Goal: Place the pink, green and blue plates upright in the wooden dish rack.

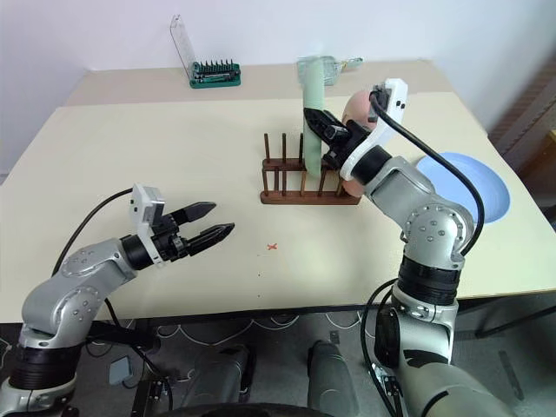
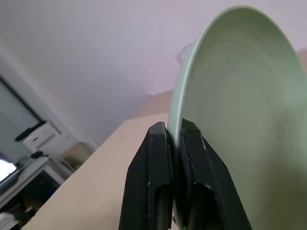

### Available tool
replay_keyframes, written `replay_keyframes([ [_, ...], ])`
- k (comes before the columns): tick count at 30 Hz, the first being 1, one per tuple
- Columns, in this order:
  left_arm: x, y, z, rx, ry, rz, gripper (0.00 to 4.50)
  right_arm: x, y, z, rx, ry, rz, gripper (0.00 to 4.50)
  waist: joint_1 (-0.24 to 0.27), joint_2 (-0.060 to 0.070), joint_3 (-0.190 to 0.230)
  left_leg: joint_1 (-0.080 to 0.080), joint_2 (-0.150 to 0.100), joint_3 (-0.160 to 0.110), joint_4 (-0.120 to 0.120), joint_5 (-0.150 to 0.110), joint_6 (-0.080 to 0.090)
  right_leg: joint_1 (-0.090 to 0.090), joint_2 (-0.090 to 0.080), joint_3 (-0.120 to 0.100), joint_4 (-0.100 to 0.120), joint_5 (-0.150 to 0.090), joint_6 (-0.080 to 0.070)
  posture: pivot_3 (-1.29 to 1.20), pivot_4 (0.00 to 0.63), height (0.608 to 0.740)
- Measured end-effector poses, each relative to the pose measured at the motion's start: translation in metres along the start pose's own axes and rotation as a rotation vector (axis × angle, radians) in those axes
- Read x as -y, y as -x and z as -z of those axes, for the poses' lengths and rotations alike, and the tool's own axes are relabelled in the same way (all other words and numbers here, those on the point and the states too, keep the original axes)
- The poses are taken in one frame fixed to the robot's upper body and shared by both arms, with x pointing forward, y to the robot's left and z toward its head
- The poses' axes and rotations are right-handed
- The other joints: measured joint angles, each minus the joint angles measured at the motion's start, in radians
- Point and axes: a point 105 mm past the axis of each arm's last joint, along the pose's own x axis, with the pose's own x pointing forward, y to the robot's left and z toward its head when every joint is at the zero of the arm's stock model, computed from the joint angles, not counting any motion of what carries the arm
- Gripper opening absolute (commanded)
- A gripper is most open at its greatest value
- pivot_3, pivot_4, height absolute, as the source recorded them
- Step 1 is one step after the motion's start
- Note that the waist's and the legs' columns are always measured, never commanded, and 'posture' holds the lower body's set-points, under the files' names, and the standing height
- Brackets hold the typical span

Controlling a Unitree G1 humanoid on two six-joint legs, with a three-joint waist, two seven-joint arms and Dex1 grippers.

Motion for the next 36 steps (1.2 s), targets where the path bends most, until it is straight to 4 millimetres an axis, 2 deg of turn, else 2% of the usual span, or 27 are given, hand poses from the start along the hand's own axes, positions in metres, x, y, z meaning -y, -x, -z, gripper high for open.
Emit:
replay_keyframes([
  [10, 0.003, -0.004, 0.001, -0.003, -0.001, 0.012, 3.96, 0.009, 0.001, 0.009, -0.042, -0.122, 0.072, 0.00, -0.001, 0.001, 0.000, 0.000, 0.000, 0.000, 0.000, 0.000, 0.000, 0.000, 0.000, 0.000, 0.000, 0.000, 0.000, 0.00, 0.150, 0.740],
  [13, 0.002, -0.004, 0.002, -0.007, -0.005, 0.008, 4.04, 0.009, 0.002, 0.009, -0.048, -0.128, 0.077, 1.06, -0.001, 0.001, 0.000, 0.000, 0.000, 0.000, 0.000, 0.000, 0.000, 0.000, 0.000, 0.000, 0.000, 0.000, 0.000, 0.00, 0.150, 0.740],
  [19, 0.001, -0.004, 0.002, -0.009, -0.009, 0.001, 4.04, 0.008, 0.001, 0.011, -0.064, -0.115, 0.079, 3.98, 0.000, 0.001, 0.000, 0.000, 0.000, 0.000, 0.000, 0.000, 0.000, 0.000, 0.000, 0.000, 0.000, 0.000, 0.000, 0.00, 0.150, 0.740],
  [26, 0.002, -0.006, 0.004, -0.011, -0.008, 0.001, 4.04, 0.007, 0.000, 0.005, -0.102, 0.007, 0.076, 3.98, -0.001, 0.001, 0.001, 0.000, 0.000, 0.000, 0.000, 0.000, 0.001, 0.000, 0.000, 0.000, -0.001, 0.000, 0.000, 0.00, 0.150, 0.740],
  [33, 0.004, -0.010, 0.005, -0.009, -0.012, 0.009, 4.04, -0.012, 0.001, -0.023, -0.127, 0.317, -0.001, 3.98, 0.001, 0.002, 0.001, 0.000, 0.000, 0.001, 0.000, -0.001, 0.001, 0.001, 0.000, 0.000, -0.003, 0.000, 0.000, 0.00, 0.150, 0.740],
  [36, 0.007, -0.012, 0.006, -0.014, -0.016, 0.029, 4.04, -0.021, 0.012, -0.049, -0.097, 0.495, -0.051, 3.98, 0.006, 0.003, 0.002, -0.001, 0.000, 0.001, 0.000, -0.001, 0.002, 0.001, 0.000, 0.000, -0.004, 0.000, 0.000, 0.00, 0.150, 0.740],
])
